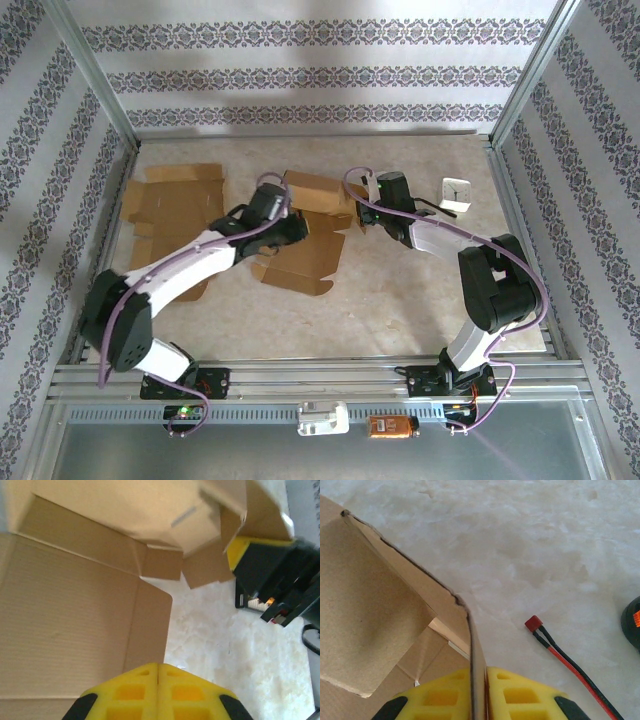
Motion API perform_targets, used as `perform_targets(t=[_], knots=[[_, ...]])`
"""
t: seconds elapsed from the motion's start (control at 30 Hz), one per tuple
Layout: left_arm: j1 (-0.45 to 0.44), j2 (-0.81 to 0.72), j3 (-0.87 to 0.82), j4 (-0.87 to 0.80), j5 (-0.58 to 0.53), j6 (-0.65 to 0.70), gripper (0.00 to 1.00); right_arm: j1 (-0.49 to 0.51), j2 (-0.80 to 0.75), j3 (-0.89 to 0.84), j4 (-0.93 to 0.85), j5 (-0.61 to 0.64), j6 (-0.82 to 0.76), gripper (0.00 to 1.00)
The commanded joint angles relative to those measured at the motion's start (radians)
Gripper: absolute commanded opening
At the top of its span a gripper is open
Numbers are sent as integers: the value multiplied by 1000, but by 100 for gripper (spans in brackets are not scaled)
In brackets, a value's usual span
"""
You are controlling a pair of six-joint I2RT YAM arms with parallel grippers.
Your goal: Fold the paper box
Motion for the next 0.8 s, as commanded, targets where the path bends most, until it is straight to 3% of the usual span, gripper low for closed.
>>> perform_targets(t=[0.0,0.17,0.37,0.77], knots=[[-36,127,34,93,11,-7,0,12,-21,-9,16,2,-1,15],[-48,322,80,159,74,-5,0,11,-27,-7,7,-11,4,16],[-51,443,84,234,128,-28,0,11,-38,-4,-2,-20,33,16],[-51,537,93,283,151,-47,0,17,-26,73,-132,-64,439,20]])
